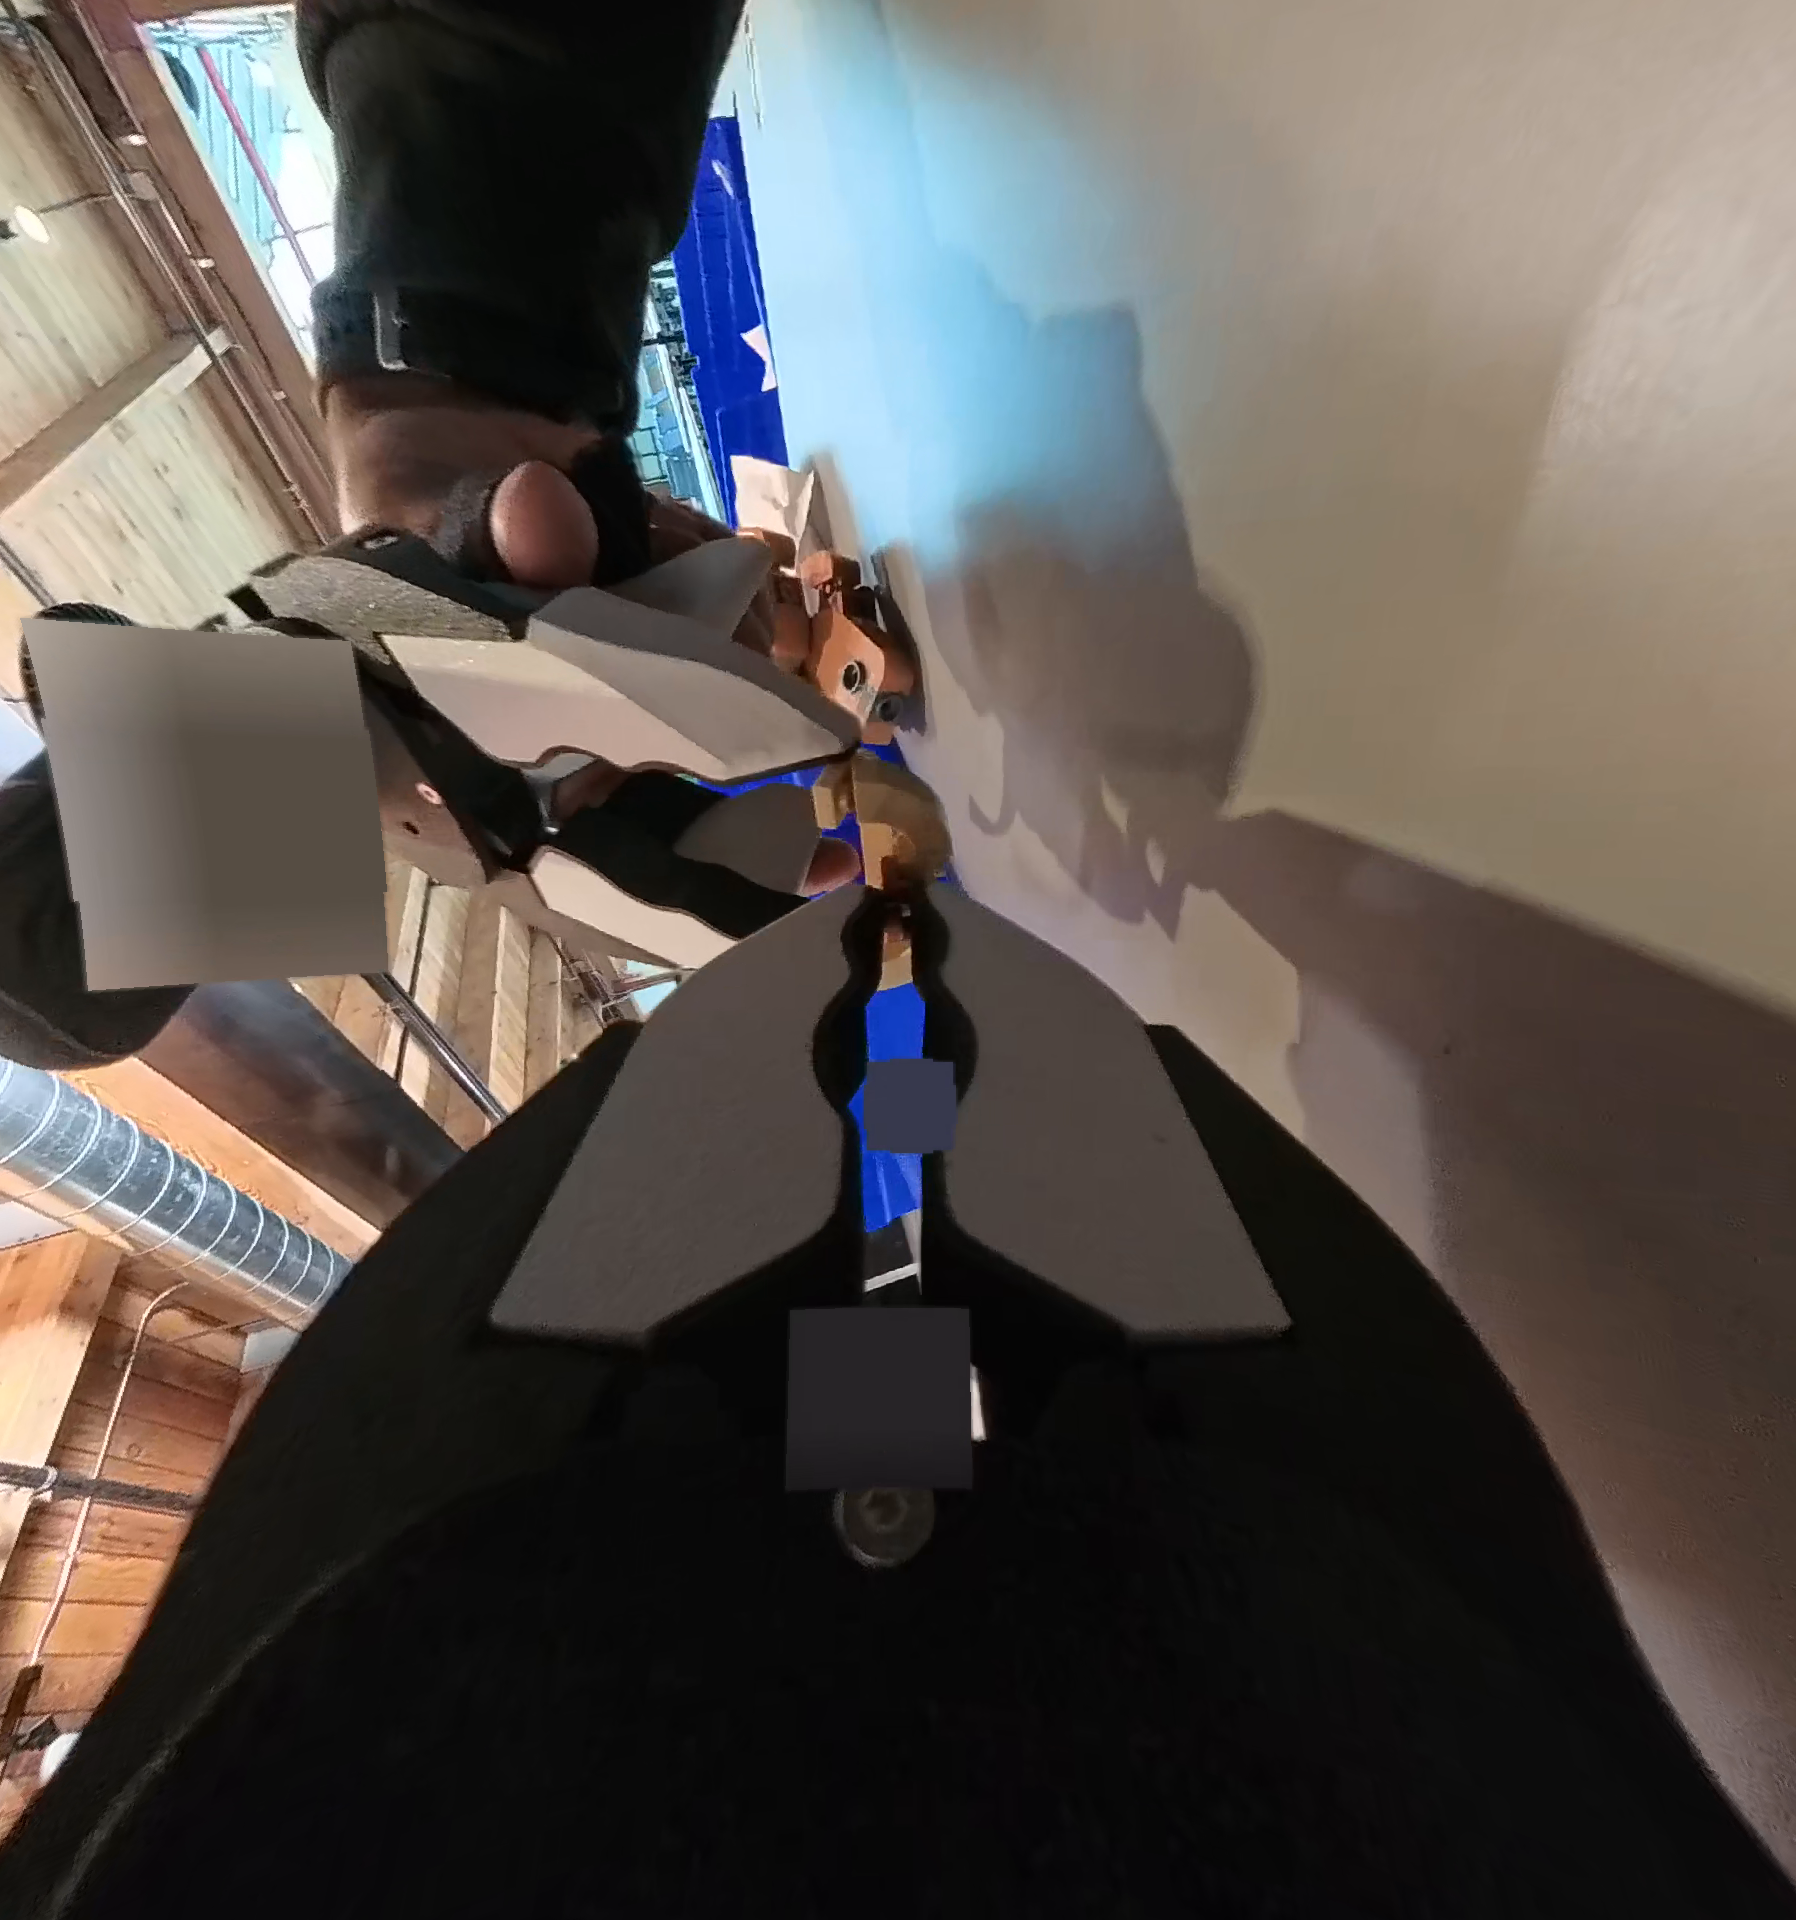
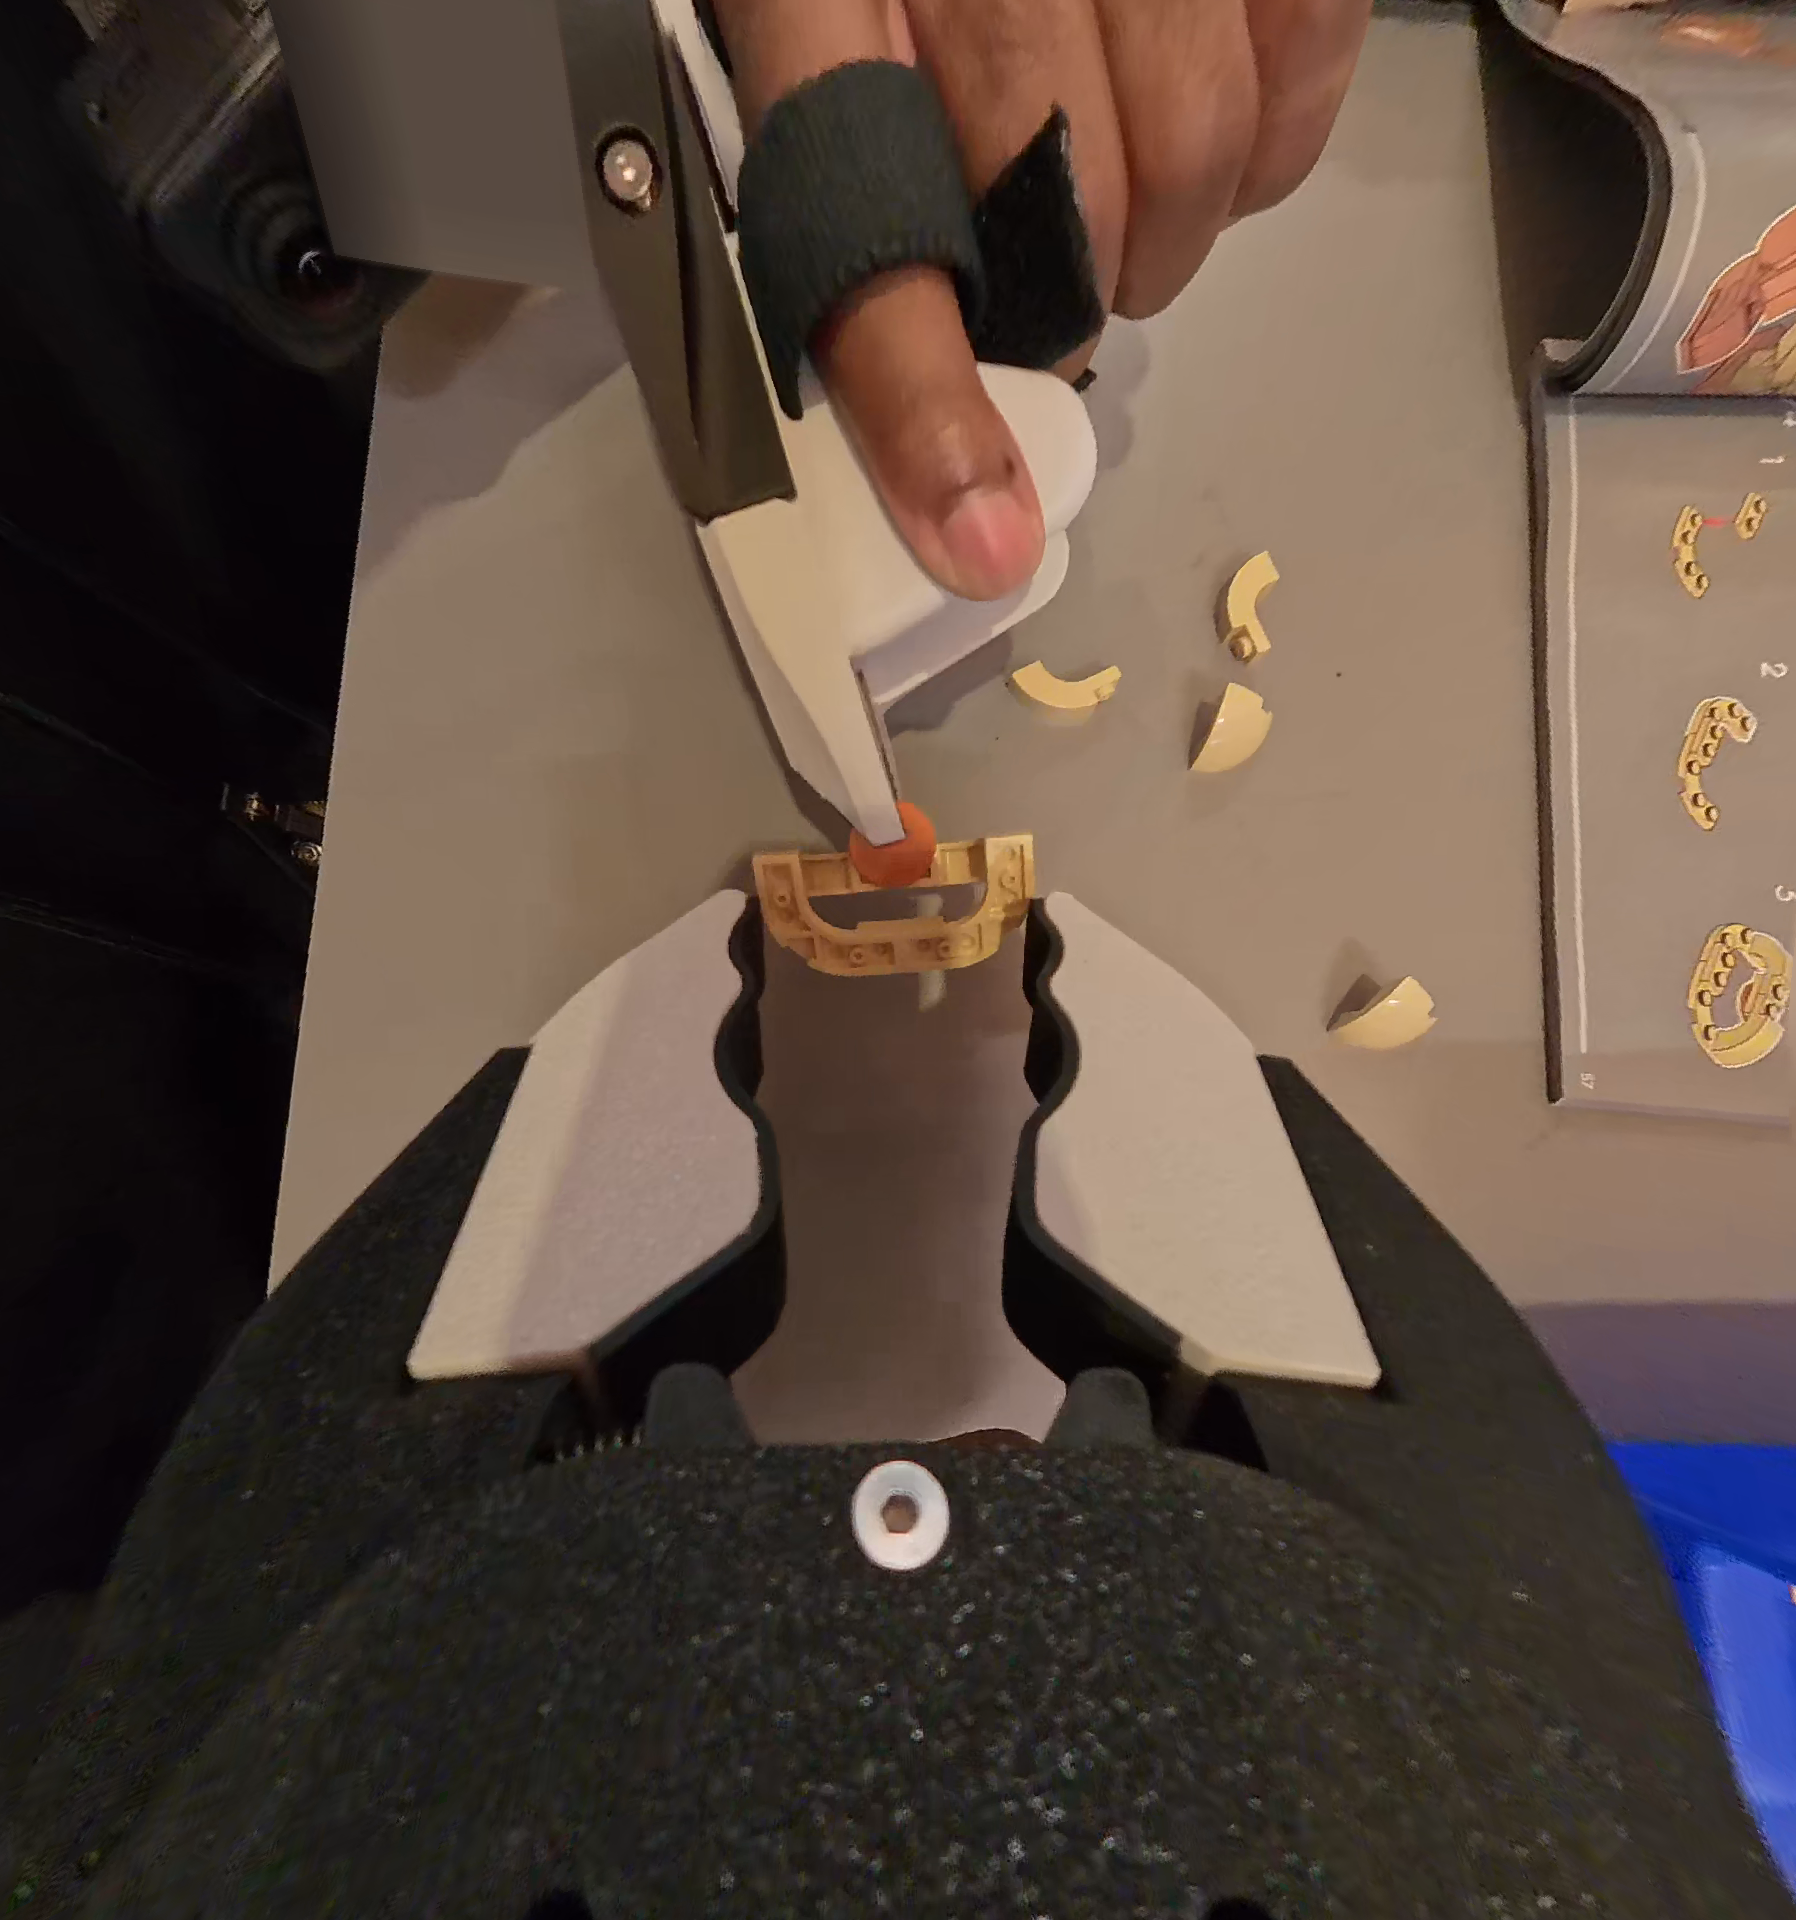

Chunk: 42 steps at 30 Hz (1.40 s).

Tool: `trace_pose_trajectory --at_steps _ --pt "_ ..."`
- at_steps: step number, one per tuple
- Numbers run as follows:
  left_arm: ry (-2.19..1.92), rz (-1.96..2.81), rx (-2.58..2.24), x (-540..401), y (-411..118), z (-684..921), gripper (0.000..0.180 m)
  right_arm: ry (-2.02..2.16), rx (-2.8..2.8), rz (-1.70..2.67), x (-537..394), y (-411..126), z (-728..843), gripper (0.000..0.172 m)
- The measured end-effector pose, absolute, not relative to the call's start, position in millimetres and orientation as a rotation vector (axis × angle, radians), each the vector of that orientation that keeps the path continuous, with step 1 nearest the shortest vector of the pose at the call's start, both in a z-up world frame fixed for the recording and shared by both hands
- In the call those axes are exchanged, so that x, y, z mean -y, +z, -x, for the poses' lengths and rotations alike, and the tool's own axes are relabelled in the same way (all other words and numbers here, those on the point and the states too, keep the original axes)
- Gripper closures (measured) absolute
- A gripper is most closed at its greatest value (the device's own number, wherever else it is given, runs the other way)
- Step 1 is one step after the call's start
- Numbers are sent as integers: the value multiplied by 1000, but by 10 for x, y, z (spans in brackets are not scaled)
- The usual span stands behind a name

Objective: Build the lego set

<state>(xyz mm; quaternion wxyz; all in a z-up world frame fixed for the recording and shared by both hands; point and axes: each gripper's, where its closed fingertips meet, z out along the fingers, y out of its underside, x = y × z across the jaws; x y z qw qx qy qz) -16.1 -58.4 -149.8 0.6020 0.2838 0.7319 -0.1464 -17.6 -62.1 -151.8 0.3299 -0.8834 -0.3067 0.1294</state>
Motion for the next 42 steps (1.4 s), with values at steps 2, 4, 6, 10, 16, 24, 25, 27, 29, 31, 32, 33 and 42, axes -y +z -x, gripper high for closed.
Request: trace_pose_trajectory --at_steps 2,4,6,10,16,24,25,27,29,31,32,33,42 --pt "-341 -656 -1702 585 -1508 162 176 349 793 2309 624 -1530 175 124" --pt "-349 -652 -1708 582 -1509 162 176 351 786 2307 628 -1537 174 124" --pt "-353 -651 -1713 582 -1513 166 176 355 783 2305 636 -1550 178 124" --pt "-356 -659 -1742 588 -1559 175 176 372 771 2303 648 -1601 186 124" --pt "-360 -666 -1832 585 -1694 192 176 386 761 2324 656 -1741 196 124" --pt "-332 -692 -1949 581 -1877 235 176 386 766 2340 665 -1917 235 124" --pt "-331 -691 -1954 582 -1882 237 176 385 762 2339 666 -1923 236 124" --pt "-329 -689 -1959 580 -1881 239 176 378 748 2334 665 -1928 231 124" --pt "-325 -688 -1962 578 -1882 240 176 370 724 2326 664 -1927 228 124" --pt "-320 -692 -1965 579 -1881 244 176 372 700 2315 665 -1937 237 124" --pt "-318 -694 -1966 583 -1881 249 176 376 694 2317 673 -1952 243 124" --pt "-316 -698 -1969 587 -1880 253 176 376 694 2320 681 -1972 247 124" --pt "-274 -714 -1995 588 -1881 266 176 328 632 2291 706 -1937 223 117"
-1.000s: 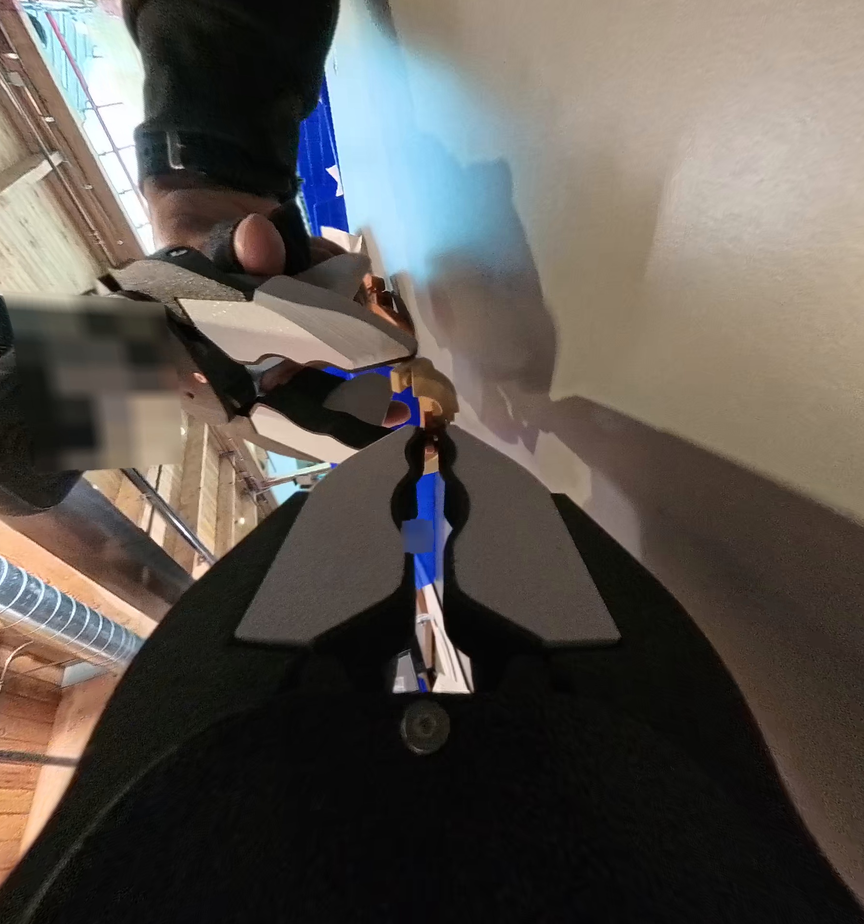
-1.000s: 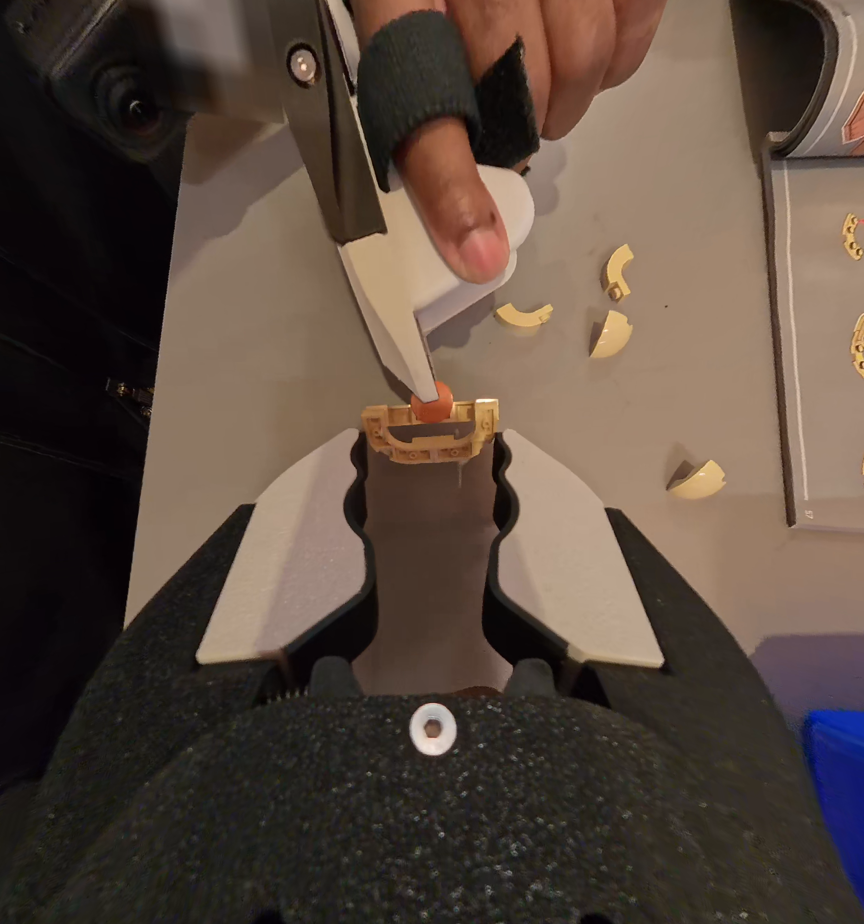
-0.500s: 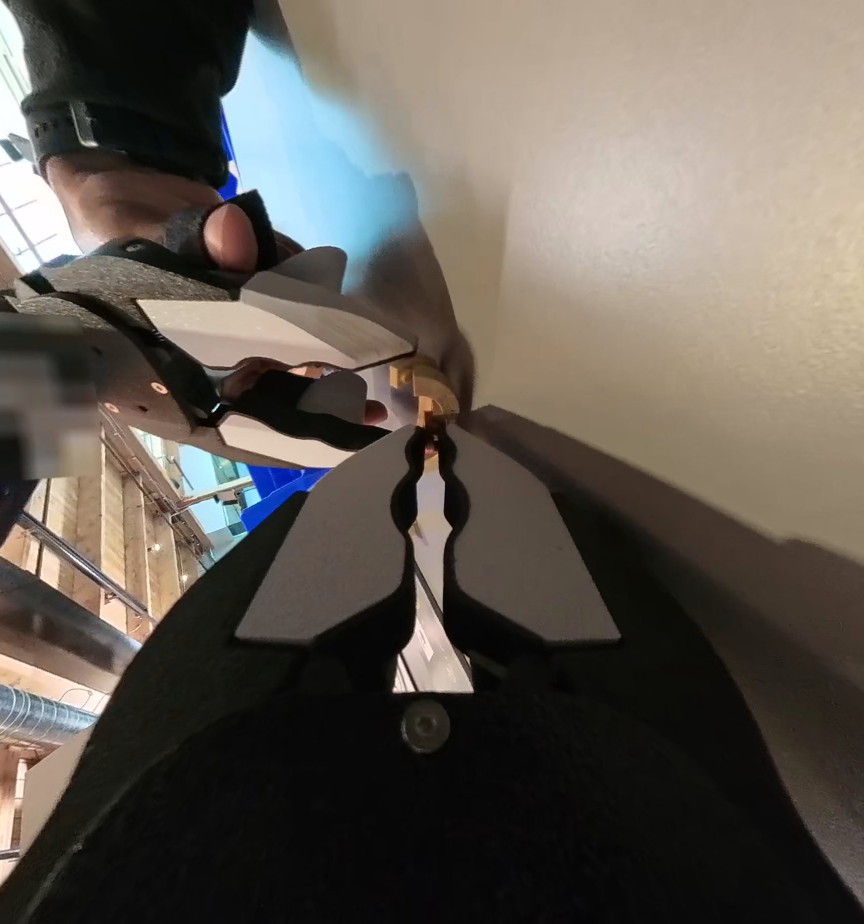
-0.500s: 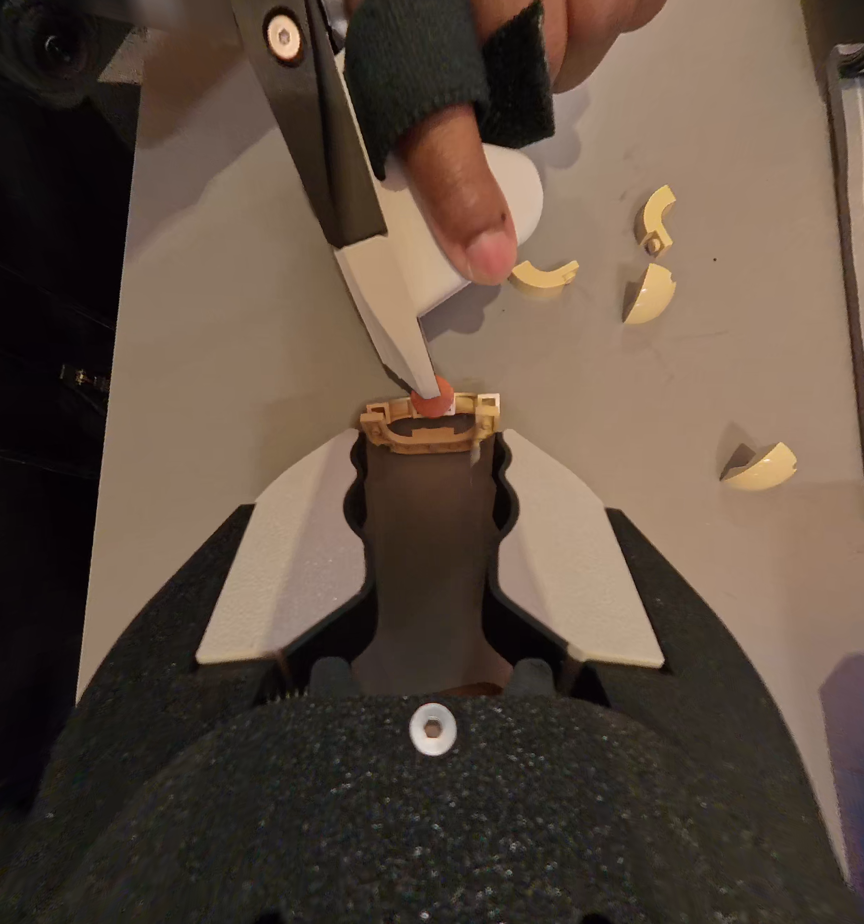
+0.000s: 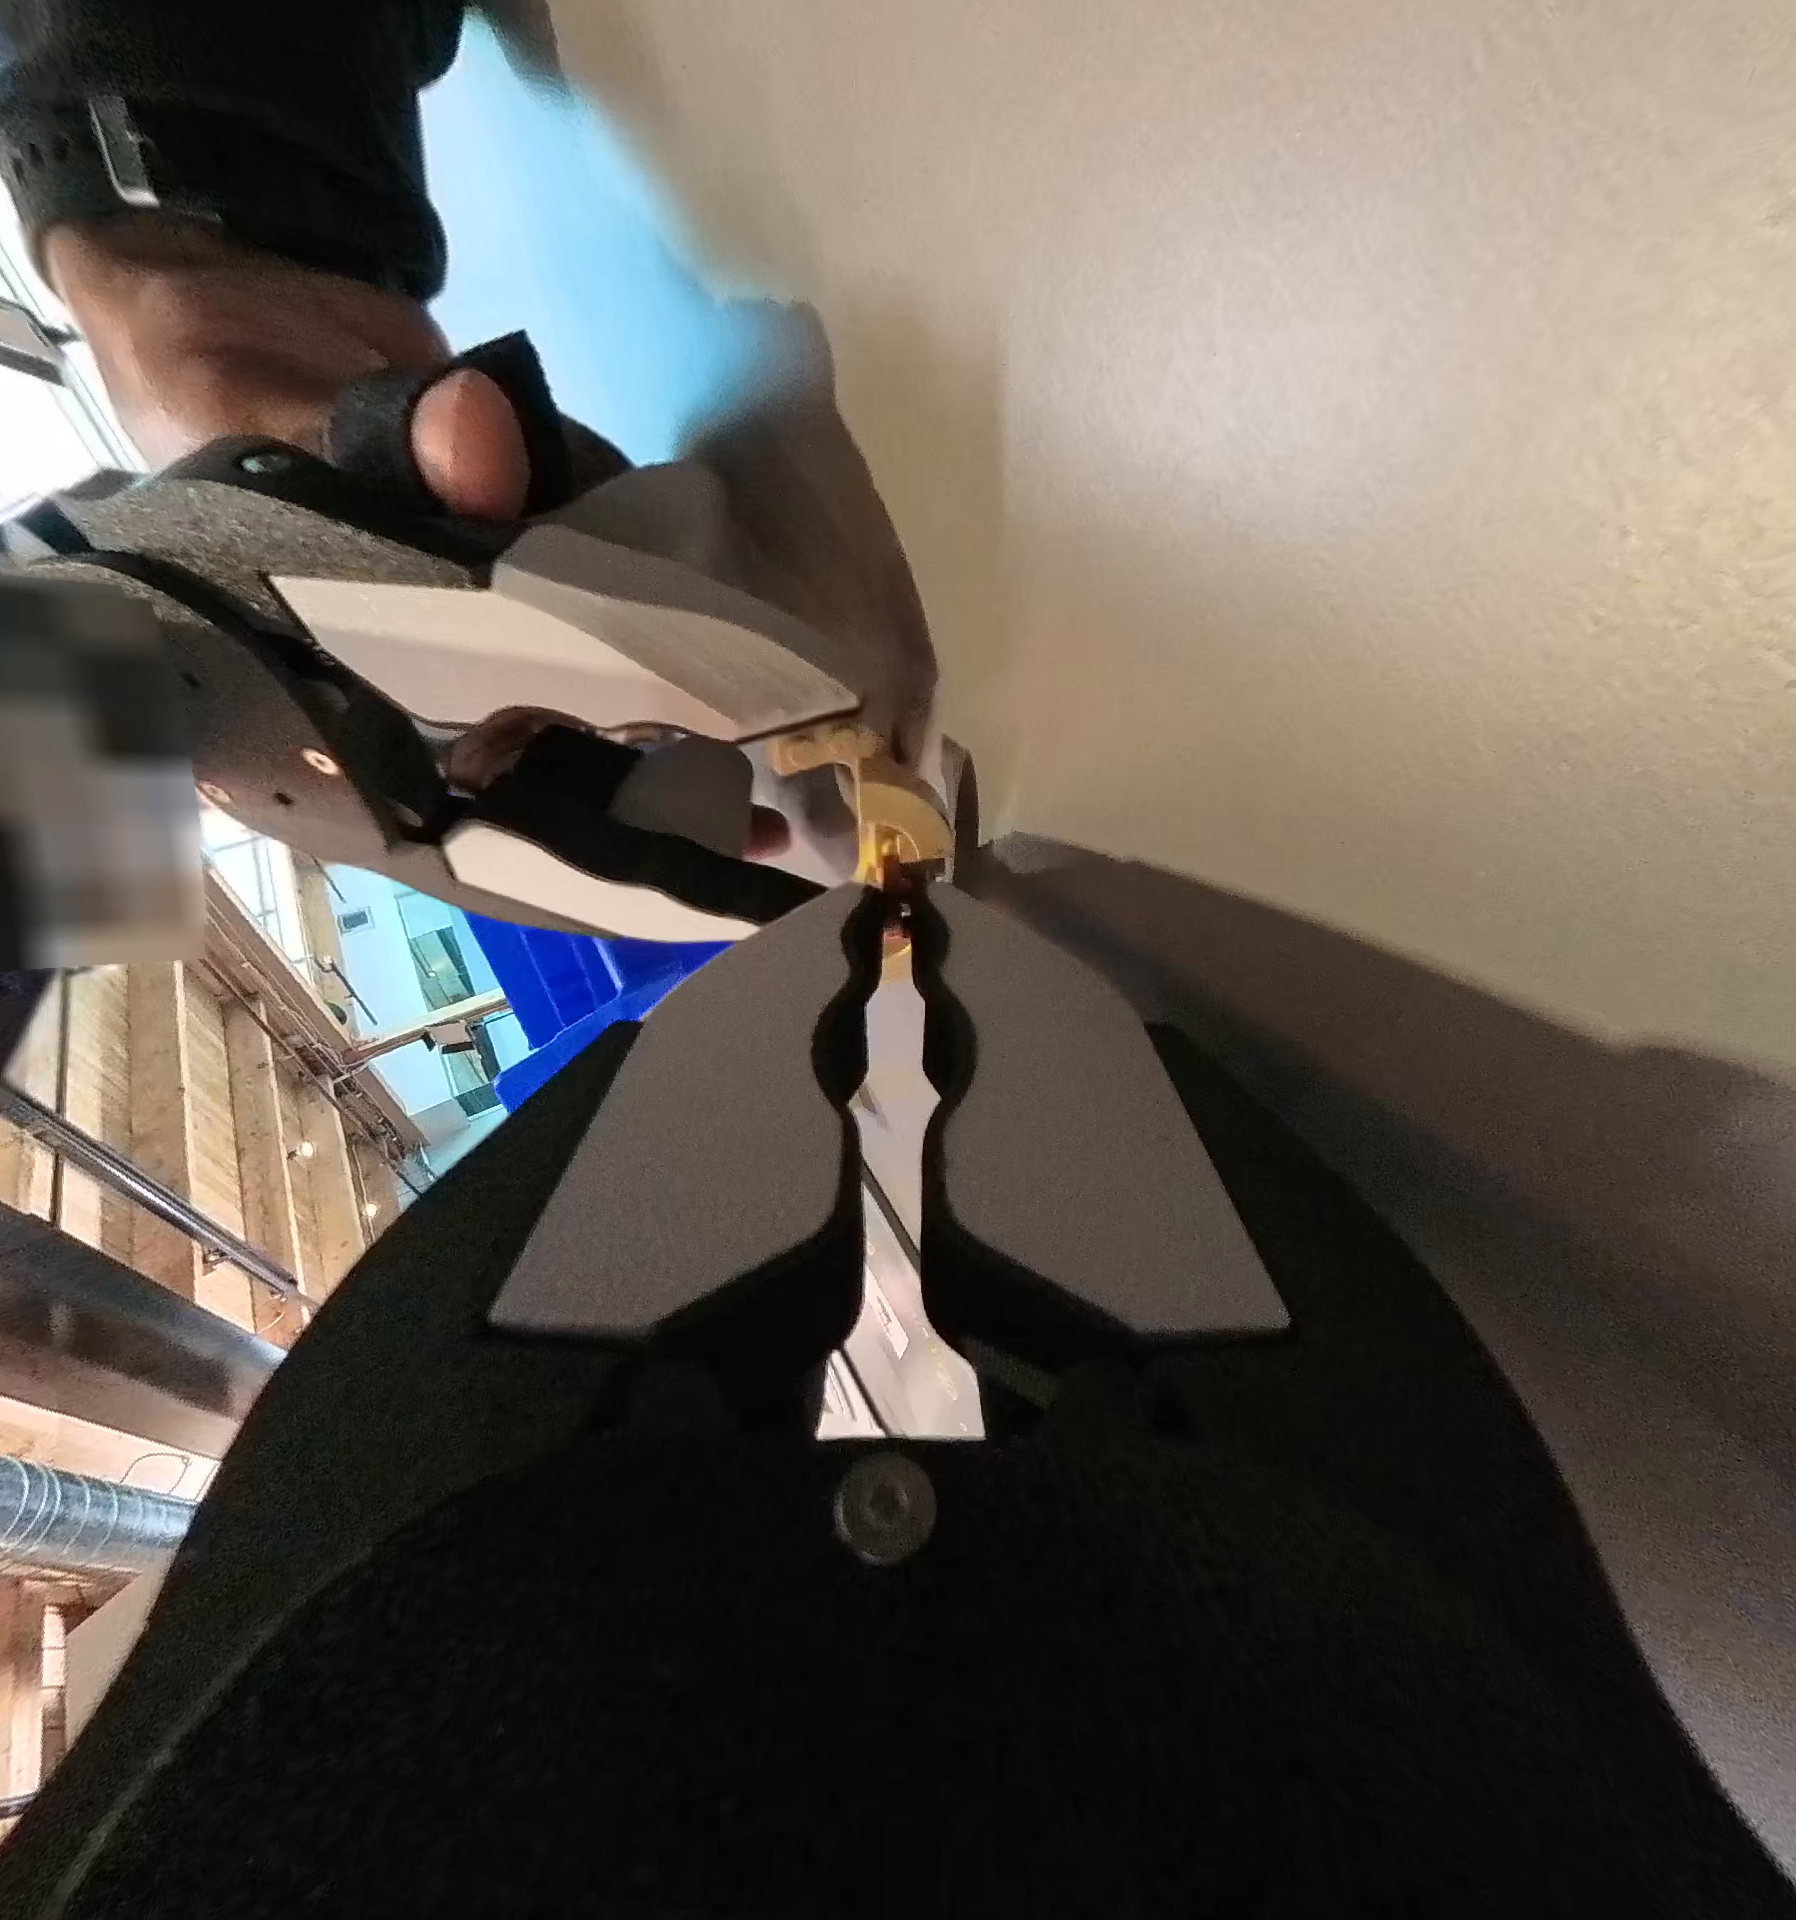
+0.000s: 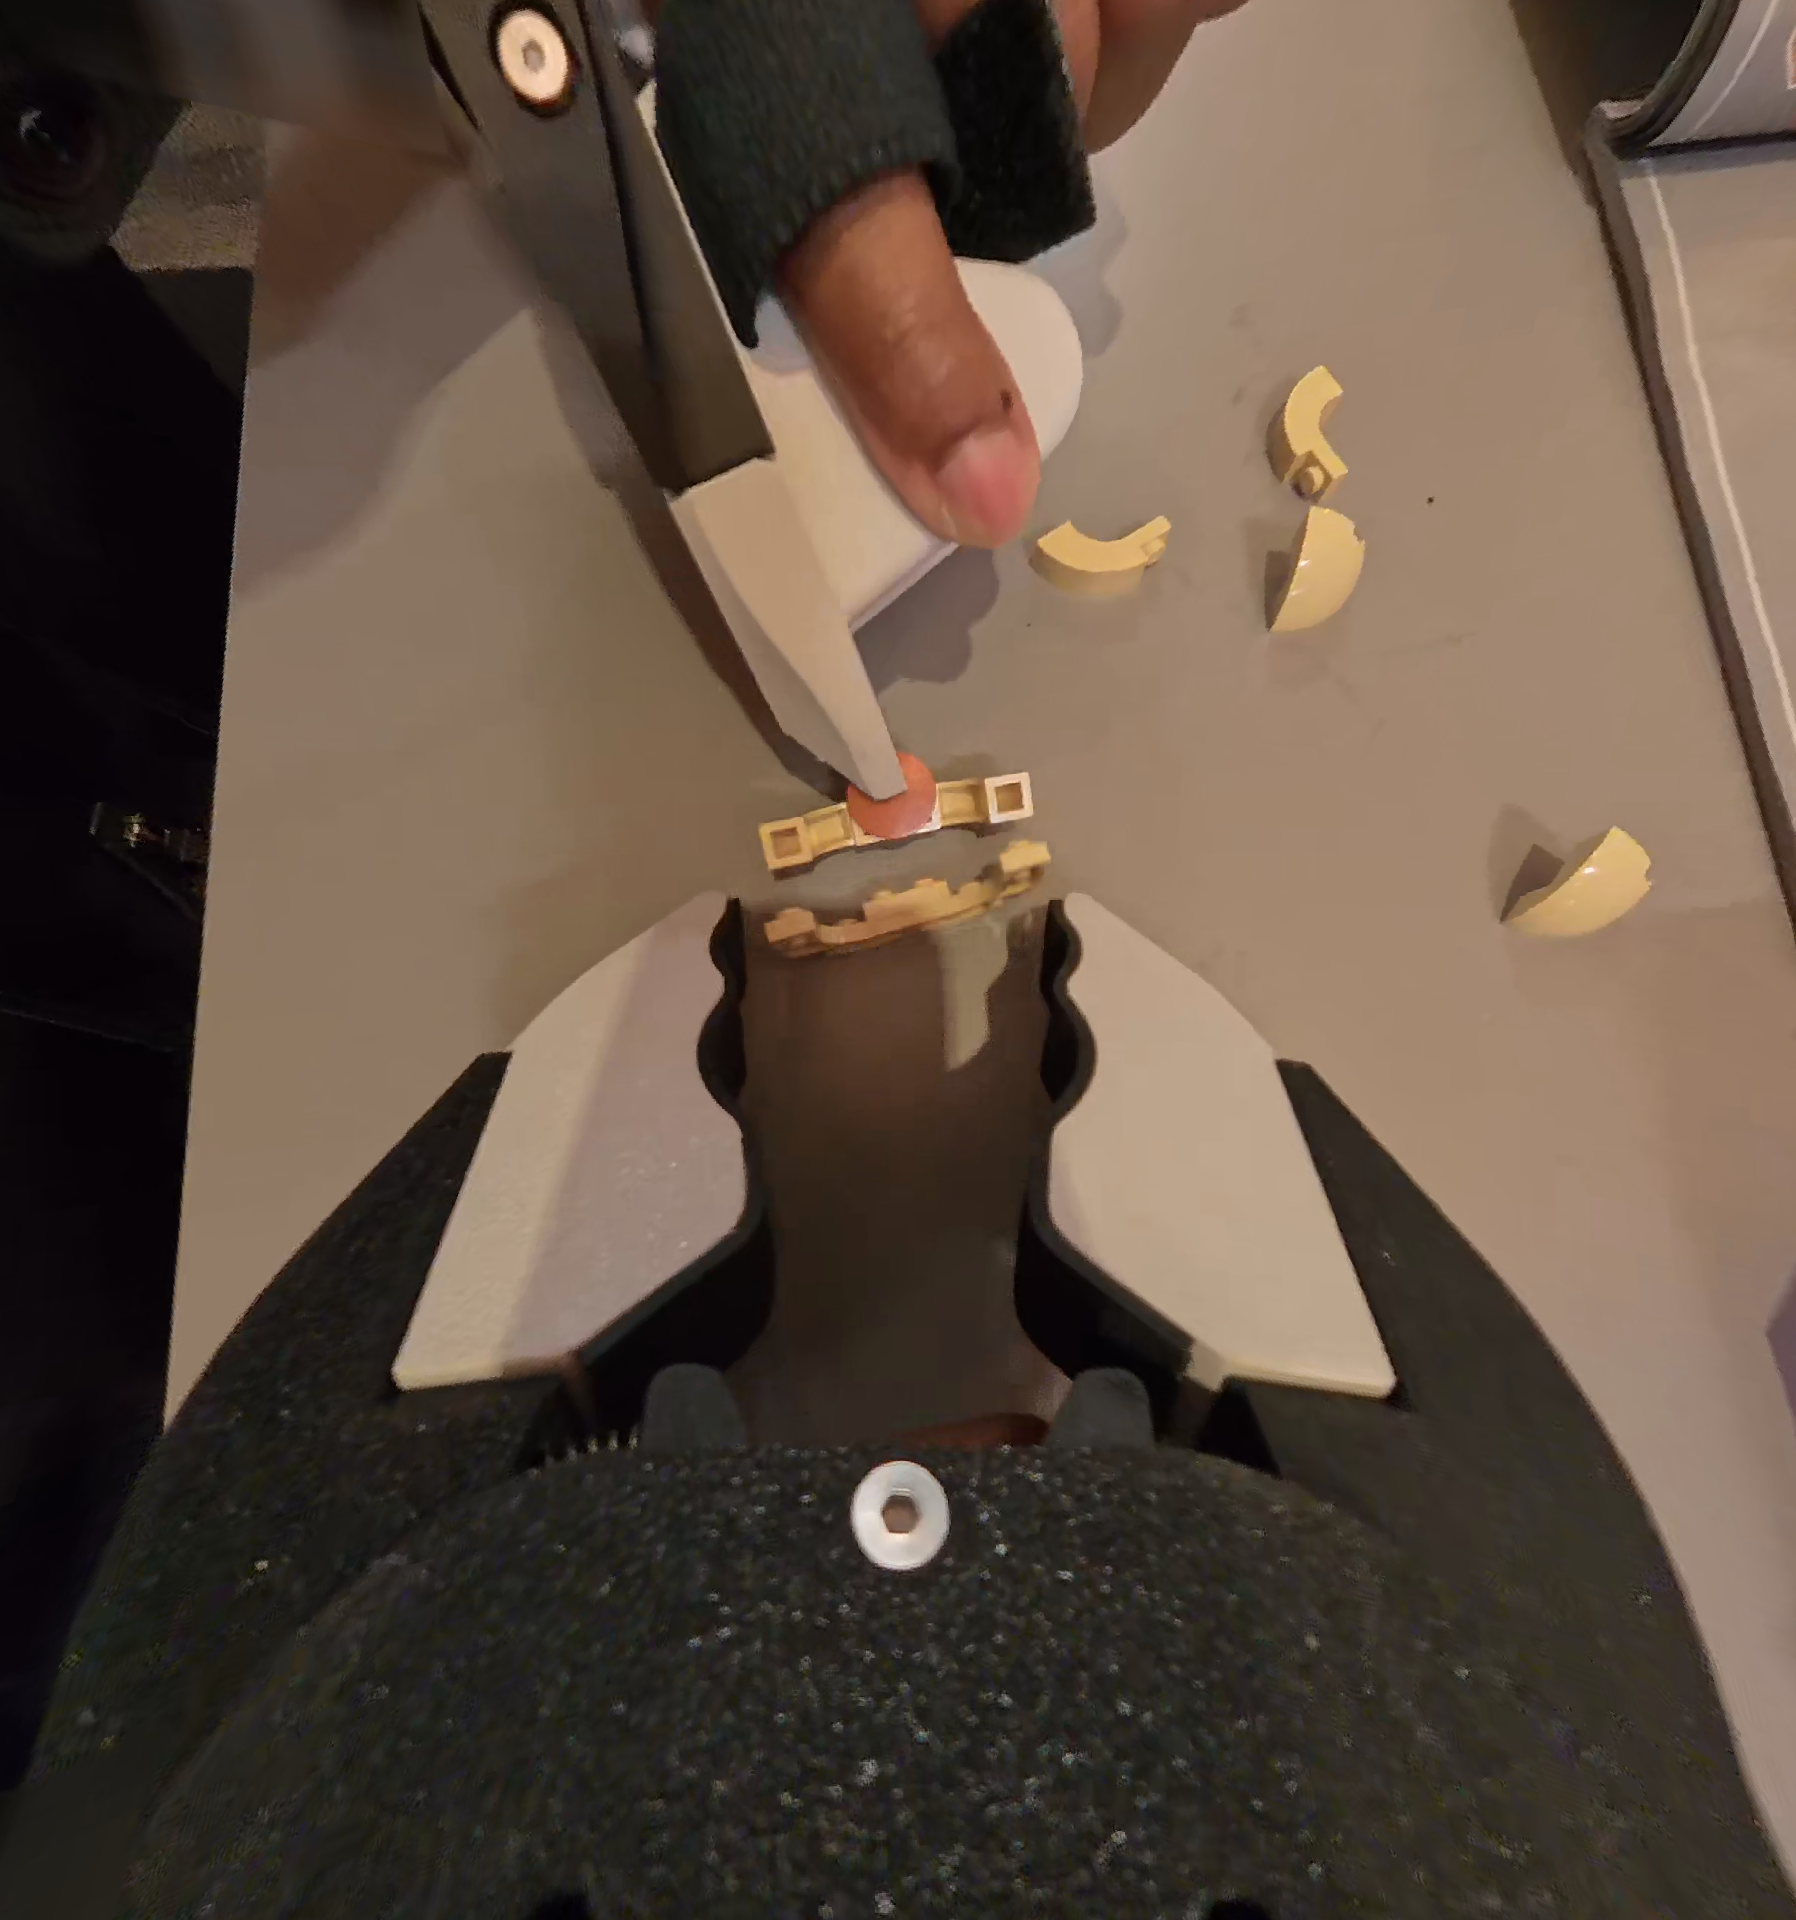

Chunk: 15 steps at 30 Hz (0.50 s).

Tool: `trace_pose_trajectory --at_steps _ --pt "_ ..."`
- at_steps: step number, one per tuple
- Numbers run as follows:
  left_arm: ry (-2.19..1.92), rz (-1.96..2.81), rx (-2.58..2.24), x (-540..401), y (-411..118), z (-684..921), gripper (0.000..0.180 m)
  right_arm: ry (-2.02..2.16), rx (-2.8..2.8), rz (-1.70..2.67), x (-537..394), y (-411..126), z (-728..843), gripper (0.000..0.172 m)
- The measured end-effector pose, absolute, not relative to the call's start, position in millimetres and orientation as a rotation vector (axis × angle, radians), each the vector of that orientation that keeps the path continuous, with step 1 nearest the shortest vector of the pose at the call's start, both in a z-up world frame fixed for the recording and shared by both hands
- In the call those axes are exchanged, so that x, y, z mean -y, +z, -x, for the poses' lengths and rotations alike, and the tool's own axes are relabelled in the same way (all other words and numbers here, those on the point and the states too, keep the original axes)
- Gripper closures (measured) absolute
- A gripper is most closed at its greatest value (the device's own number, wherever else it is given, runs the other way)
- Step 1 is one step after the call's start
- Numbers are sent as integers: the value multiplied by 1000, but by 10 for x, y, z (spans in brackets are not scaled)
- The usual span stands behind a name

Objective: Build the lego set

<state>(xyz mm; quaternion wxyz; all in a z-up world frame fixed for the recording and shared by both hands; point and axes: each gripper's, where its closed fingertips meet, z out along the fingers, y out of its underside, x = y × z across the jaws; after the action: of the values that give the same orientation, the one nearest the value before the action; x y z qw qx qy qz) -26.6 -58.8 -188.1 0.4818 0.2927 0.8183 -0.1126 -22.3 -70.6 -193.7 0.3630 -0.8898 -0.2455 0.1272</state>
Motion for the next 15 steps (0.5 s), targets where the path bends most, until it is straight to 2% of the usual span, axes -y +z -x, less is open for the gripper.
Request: trace_pose_trajectory --at_steps 15 --pt "-180 -676 -2208 519 -1877 324 176 -48 90 2233 995 -1803 167 121"
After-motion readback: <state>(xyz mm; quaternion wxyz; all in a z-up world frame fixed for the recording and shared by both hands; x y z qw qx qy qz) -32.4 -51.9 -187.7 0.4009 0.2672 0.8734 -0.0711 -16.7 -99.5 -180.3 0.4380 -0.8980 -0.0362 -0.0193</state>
